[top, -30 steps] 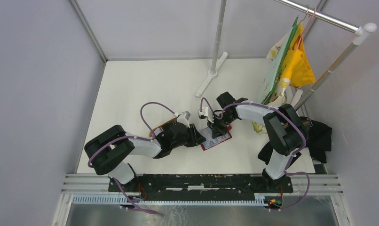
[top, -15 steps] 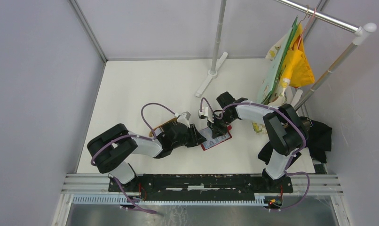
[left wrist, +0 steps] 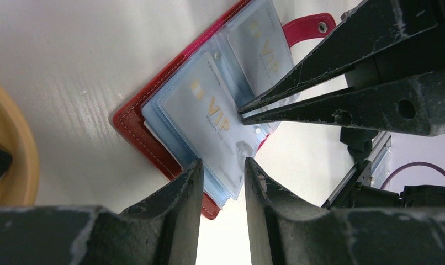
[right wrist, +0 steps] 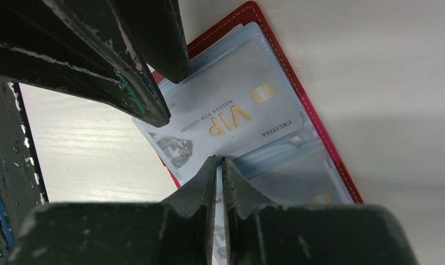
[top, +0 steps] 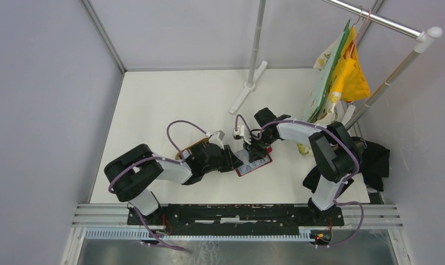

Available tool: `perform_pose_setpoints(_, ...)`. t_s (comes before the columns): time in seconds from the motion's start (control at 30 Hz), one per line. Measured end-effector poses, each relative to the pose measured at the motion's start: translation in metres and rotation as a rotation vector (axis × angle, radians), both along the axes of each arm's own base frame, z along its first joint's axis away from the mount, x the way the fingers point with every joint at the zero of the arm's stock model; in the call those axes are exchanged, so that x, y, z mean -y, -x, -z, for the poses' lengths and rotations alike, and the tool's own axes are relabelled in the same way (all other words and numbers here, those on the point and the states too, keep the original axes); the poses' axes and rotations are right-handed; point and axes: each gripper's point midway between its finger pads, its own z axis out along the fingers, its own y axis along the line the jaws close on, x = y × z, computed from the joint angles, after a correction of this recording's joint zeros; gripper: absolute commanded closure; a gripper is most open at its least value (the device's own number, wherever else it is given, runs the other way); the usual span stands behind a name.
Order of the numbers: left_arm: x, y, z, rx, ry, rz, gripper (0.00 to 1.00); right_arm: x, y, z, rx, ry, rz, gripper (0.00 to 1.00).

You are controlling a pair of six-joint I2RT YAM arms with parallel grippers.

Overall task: Put the credit cards into the card holder
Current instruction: Turn over the card slot in the card holder.

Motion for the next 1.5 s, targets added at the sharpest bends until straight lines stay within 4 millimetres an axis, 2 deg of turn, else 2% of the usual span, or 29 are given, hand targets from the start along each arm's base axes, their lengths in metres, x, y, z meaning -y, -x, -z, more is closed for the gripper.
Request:
perform_pose_setpoints(0.43, 0.006, -0.001, -0.006, 0.003, 0.016, 0.013, 0.60, 0.002, 0.000, -0.002, -0.017, -0.016, 0.011, 0.78)
perform_pose_setpoints(0.87, 0.023, -0.008, -0.027, 0.026, 0.068, 0.039, 0.60, 0.011, -0.016, -0.019, 0.033, -0.045, 0.060, 0.68)
perform_pose_setpoints(1.13, 0.037, -0.015, -0.031, 0.028, 0.081, 0.052, 0.60, 0.022, -0.030, -0.035, 0.075, -0.074, 0.110, 0.65)
perform_pose_setpoints(1.5, 0.056, -0.030, -0.036, 0.025, 0.104, 0.071, 0.57, 0.032, -0.040, -0.038, 0.086, -0.082, 0.154, 0.61)
